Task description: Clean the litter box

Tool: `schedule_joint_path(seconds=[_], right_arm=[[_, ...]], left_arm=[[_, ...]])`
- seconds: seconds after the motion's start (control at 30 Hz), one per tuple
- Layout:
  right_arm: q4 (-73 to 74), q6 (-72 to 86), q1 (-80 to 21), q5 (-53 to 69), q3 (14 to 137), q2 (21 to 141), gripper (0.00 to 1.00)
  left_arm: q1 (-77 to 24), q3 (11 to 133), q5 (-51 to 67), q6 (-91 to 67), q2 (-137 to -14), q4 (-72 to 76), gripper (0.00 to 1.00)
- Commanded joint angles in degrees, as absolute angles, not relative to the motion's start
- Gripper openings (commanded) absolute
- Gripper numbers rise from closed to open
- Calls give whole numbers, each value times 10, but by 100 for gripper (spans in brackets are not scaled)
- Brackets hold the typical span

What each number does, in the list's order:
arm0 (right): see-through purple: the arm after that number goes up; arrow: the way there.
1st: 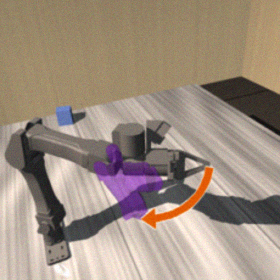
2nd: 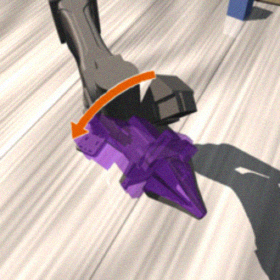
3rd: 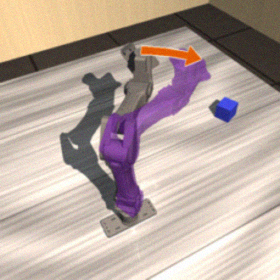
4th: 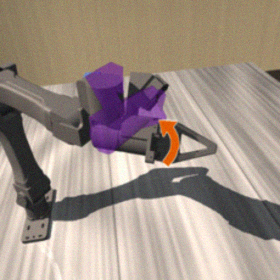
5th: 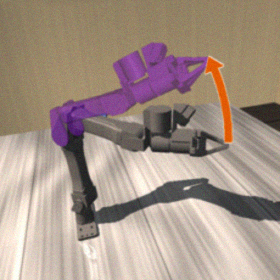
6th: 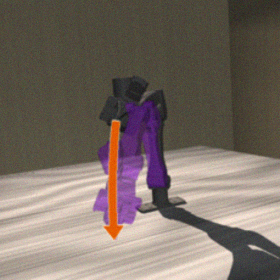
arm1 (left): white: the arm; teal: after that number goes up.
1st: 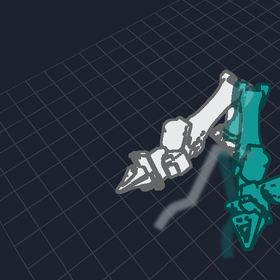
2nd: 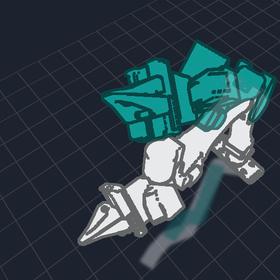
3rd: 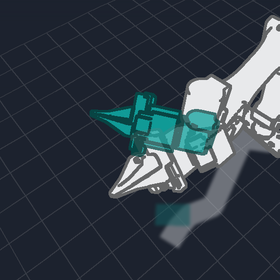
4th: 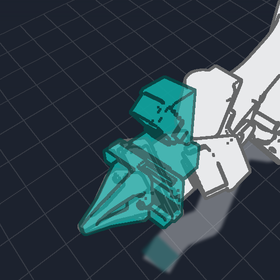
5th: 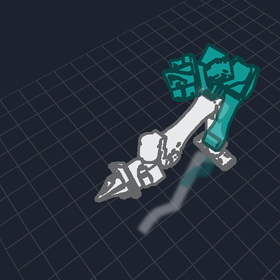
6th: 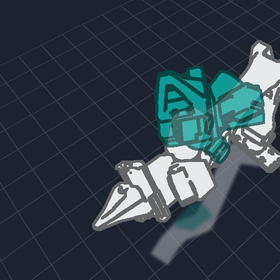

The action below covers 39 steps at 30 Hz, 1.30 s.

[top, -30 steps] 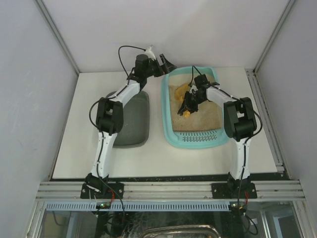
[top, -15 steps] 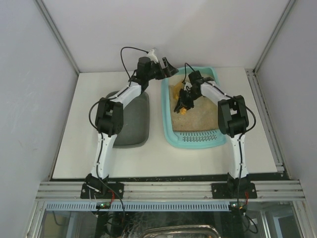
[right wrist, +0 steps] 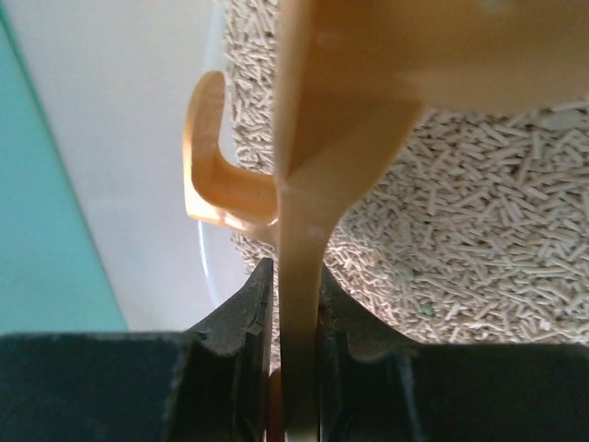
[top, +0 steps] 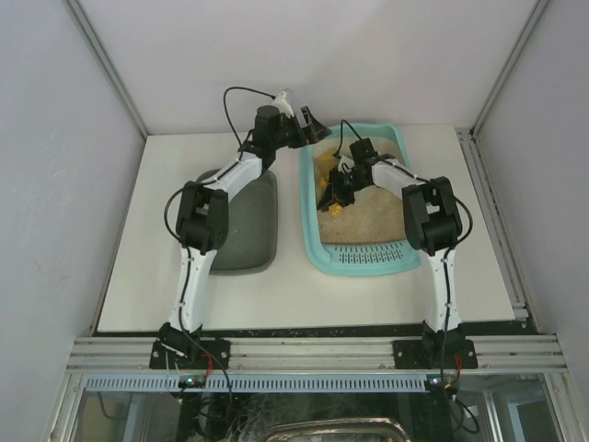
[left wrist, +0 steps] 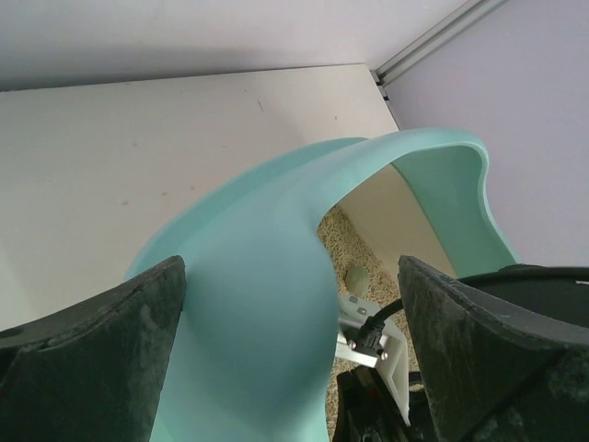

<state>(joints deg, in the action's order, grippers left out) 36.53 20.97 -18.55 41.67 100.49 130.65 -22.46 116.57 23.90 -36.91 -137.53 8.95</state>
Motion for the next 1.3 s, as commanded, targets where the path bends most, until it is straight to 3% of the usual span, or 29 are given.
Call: schedule_joint_path(seconds=[0.0,0.33,0.63,0.87,0.97,1.03,1.13,1.27], right_arm=[[244,248,-182,510,927,1270,0],[-94,384,-124,582,647,1104,0],[-69,391,-132,560,640,1056,0],[-58,390,-143,524,571,925,0],[-103,421,-140,527,509,879,0],[-178,467,-132,537,452,858,0],[-456,613,-114,558,341,848,0],[-620,709,-121,581,290,875,0]], left_arm=[[-242,1150,274,-375,-1313,99,100],[-242,1086,298,-377,-1254,104,100],[-239,1028,295,-327,-1178,56,100],[-231,1056,244,-240,-1084,-201,100],[-211,1012,240,-227,-999,-237,100],[-191,964,239,-220,-942,-240,100],[-171,927,231,-178,-868,-279,100],[-162,842,195,-118,-751,-297,100]])
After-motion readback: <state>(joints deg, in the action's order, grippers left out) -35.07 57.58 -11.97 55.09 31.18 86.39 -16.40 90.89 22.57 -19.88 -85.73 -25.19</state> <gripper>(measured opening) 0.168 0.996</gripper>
